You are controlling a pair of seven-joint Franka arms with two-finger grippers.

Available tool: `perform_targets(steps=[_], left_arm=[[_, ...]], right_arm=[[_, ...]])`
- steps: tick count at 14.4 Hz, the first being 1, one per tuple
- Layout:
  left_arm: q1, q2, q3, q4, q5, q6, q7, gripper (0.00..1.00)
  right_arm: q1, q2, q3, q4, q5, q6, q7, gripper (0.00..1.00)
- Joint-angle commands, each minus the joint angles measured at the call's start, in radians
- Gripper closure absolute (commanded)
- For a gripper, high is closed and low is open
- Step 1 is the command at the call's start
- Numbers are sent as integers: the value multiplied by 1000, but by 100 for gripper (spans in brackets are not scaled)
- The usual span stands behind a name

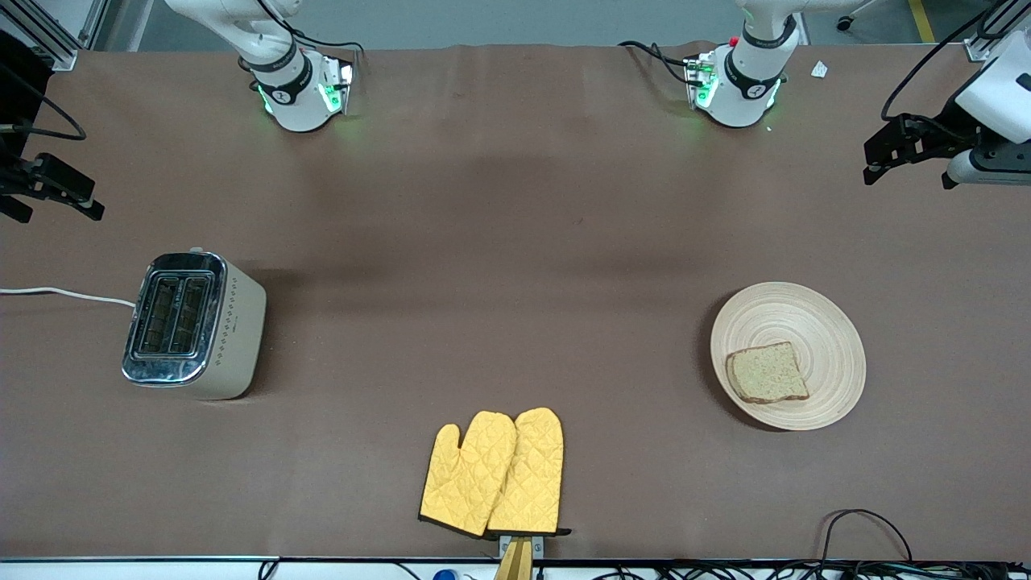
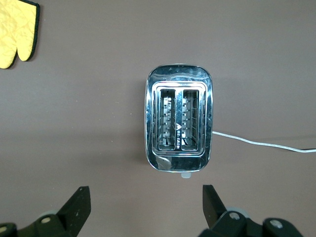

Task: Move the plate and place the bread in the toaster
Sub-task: 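Reach the left gripper toward the rim of the wooden plate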

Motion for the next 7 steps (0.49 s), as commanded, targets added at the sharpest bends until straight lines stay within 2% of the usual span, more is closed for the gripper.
perform_targets(steps=[1,3,5,7], left_arm=[[3,12,0,24,6,-6,-5,0],[8,39,5,52,4,-6,1,0],[11,114,11,119,7,-6,6,0],[46,186,46,138,1,0,21,0]], right_arm=[[-7,-7,2,-10,-14,6,-4,0],[-14,-7,-1,-7,-14,6,-3,0],[-21,-1,-1,-7,-14,7,-4,0],[-21,4,-1,-13,-14,9,-3,0]])
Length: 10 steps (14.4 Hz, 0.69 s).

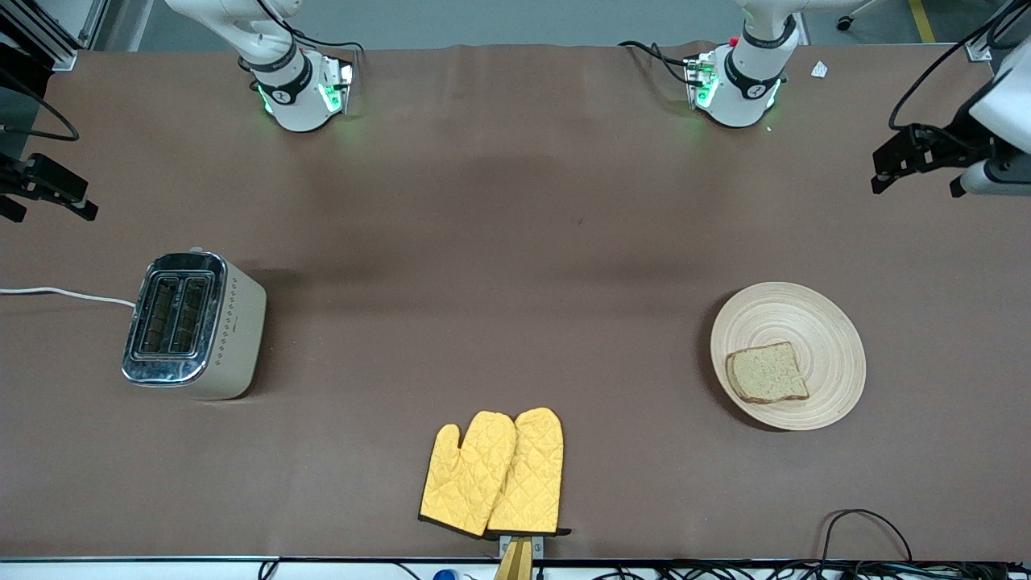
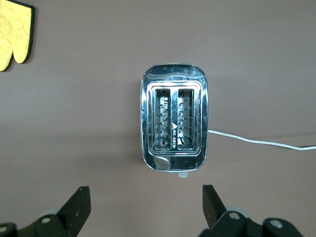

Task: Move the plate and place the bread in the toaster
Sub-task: 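Reach the left gripper toward the rim of the wooden plate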

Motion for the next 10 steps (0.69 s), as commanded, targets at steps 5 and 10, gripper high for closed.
perform_targets(steps=[5,10], left_arm=[[202,294,30,83,-183,122,78,0],[333,510,30,83,-368,237,264,0]], right_arm=[[-18,91,8,-20,-14,54,-3,0],[-19,166,8,-35,-12,124,-1,0]])
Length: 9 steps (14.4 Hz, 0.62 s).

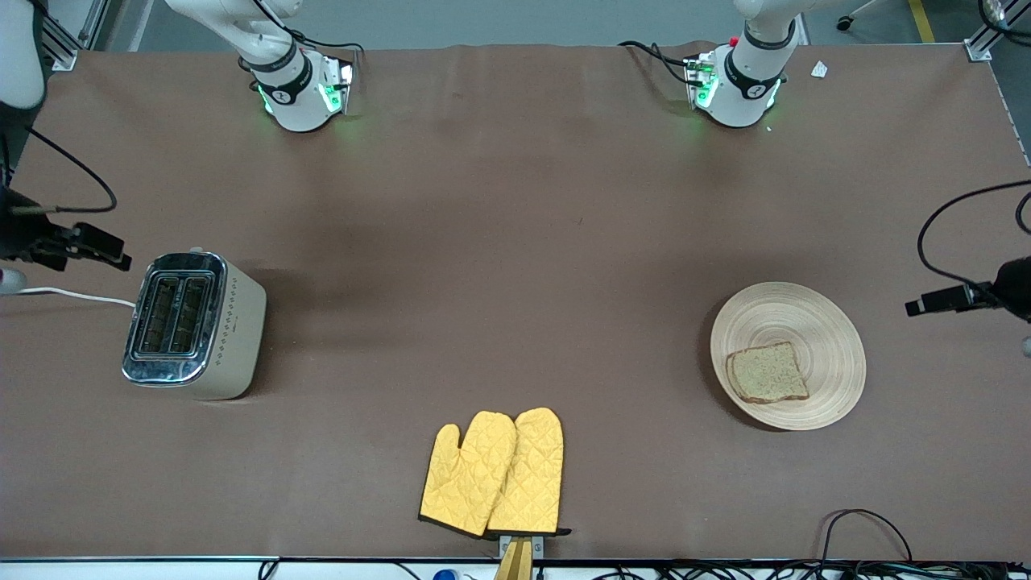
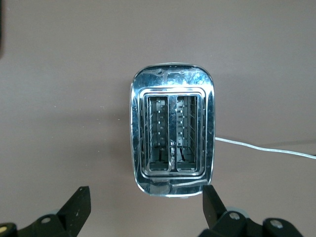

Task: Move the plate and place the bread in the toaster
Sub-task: 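Reach the left gripper toward the rim of the wooden plate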

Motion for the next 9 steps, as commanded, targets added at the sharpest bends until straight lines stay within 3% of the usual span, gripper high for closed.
perform_targets(steps=[1,7,9], left_arm=[[67,131,-4,43,-141,10,81,0],[166,343,-4,61,-320,113,417,0],[193,400,-4,93,-354,114,462,5]], right_arm=[[-14,0,10,-3,-14,2,-1,0],[-12,-75,10,-6,-12,-58,-1,0],[-6,-117,15,-7,-14,-84,-1,0]])
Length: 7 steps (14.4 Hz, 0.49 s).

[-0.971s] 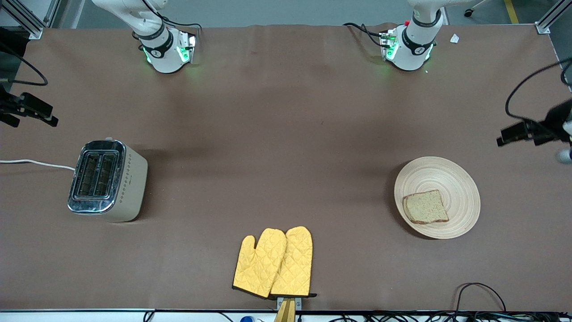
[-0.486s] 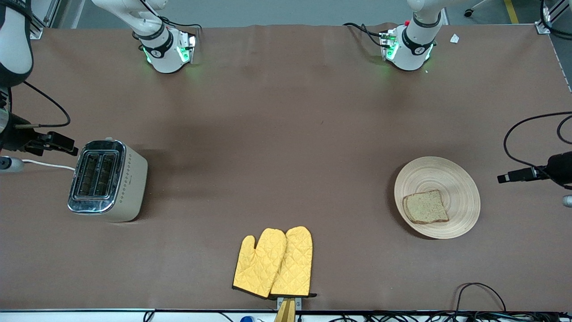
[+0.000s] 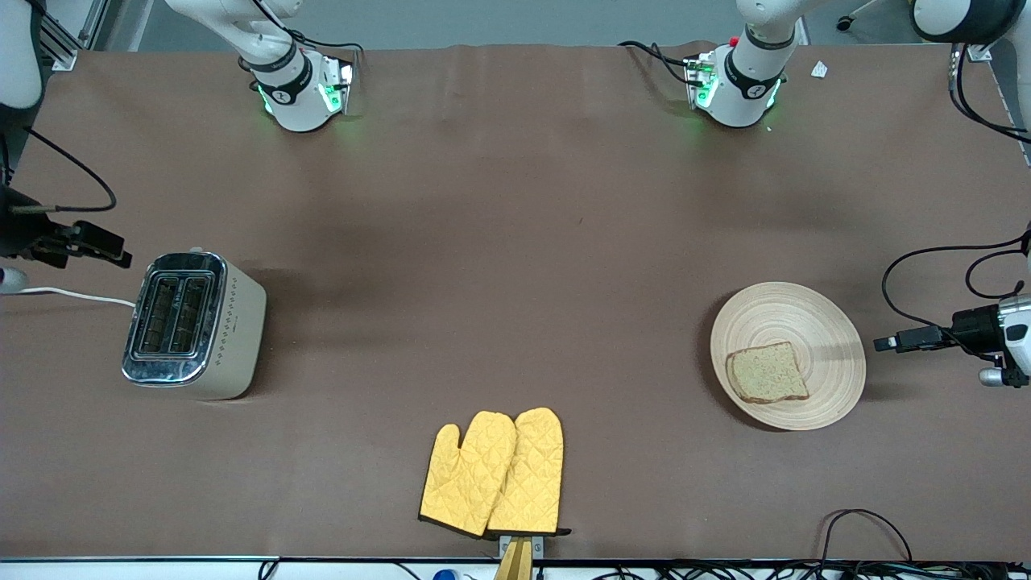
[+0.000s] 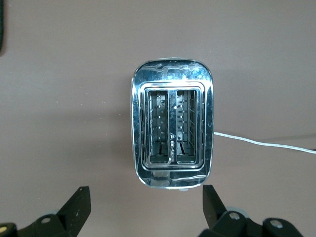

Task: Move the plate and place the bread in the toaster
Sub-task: 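Reach the left gripper toward the rim of the wooden plate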

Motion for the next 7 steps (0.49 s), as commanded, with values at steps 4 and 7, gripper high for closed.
perform_targets(steps=[4,7], left_arm=[[33,115,-7,63,-156,-13,117,23],[33,143,-12,63,-170,-17,143,38]], right_arm=[[7,-124,18,-20,-14,-46,-3,0],[15,-161,18,-20,-18,-51,-10,0]])
